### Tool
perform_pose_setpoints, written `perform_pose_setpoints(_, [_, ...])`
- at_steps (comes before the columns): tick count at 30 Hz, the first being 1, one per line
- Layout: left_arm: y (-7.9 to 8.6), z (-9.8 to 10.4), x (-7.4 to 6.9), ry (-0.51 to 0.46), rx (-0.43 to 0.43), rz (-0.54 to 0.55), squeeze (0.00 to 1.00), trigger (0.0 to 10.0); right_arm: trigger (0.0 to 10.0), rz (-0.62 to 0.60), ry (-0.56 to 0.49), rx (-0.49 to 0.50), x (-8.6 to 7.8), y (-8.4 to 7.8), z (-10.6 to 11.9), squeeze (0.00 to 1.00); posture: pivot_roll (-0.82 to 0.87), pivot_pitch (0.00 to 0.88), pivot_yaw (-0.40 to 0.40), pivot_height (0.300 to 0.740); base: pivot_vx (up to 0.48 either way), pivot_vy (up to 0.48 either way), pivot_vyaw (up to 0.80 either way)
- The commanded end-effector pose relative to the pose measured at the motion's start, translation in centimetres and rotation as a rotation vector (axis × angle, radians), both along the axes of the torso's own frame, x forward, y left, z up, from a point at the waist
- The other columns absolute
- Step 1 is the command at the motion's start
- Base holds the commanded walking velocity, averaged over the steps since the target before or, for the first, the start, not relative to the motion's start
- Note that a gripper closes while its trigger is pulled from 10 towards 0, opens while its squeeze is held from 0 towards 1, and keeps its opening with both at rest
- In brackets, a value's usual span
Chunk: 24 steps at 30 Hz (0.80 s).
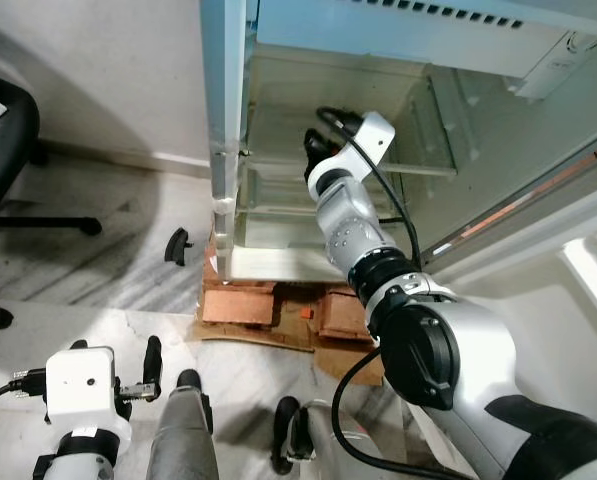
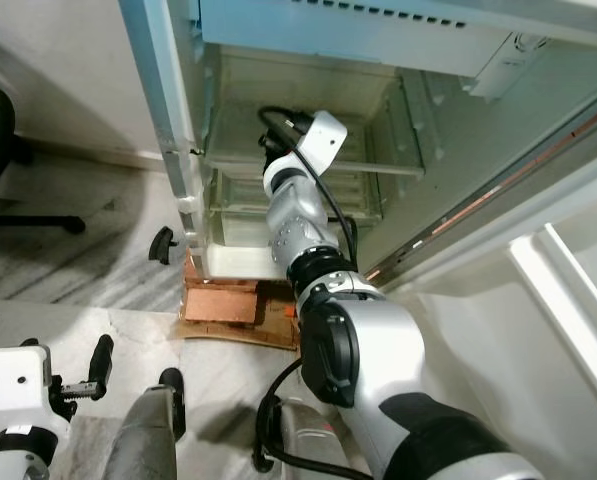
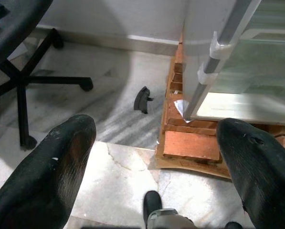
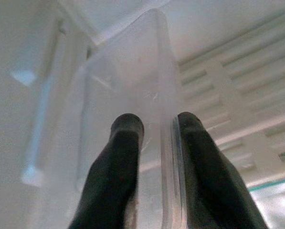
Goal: Restocking fridge
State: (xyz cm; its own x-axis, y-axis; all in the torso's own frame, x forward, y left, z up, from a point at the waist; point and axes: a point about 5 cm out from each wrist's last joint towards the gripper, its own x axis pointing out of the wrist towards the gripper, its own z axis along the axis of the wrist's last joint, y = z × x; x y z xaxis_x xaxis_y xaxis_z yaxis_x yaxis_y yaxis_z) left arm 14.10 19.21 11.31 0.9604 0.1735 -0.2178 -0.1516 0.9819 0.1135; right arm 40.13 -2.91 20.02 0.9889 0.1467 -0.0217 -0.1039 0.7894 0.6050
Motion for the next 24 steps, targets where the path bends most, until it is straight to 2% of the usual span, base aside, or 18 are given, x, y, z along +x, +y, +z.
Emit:
perform_pose_setpoints(1, [-0.2, -0.3, -0.4, 0.028, -0.004, 0.007, 0.00, 10.0, 10.0, 0.081, 0.058, -0.009, -1.2, 2.9, -1.3, 1.00, 0.38, 0.377, -0.199, 0.740, 0.000, 0.000, 0.00])
perform_pose_setpoints(11, [0.0, -0.4, -0.2, 0.025, 0.000, 0.014, 0.00, 10.0, 10.0, 0.145, 0.030, -0.067, -1.5, 3.9, -1.2, 1.00, 0.38, 0.373, -0.204, 0.740, 0.000, 0.000, 0.00])
perform_pose_setpoints(15, [-0.1, -0.4, 0.0, 0.022, 0.001, 0.015, 0.00, 10.0, 10.0, 0.130, 0.030, -0.033, -1.2, 3.6, -0.6, 1.00, 0.38, 0.368, -0.206, 0.740, 0.000, 0.000, 0.00])
perform_pose_setpoints(17, [0.0, -0.4, 0.1, 0.018, 0.003, 0.017, 0.00, 10.0, 10.0, 0.123, -0.003, -0.031, -0.9, 3.3, 0.5, 1.00, 0.38, 0.359, -0.208, 0.740, 0.000, 0.000, 0.00])
perform_pose_setpoints(24, [0.2, -0.6, 0.5, 0.014, 0.004, 0.020, 0.00, 10.0, 10.0, 0.123, -0.045, -0.002, -0.3, 2.5, 1.6, 1.00, 0.37, 0.348, -0.210, 0.740, 0.000, 0.000, 0.00])
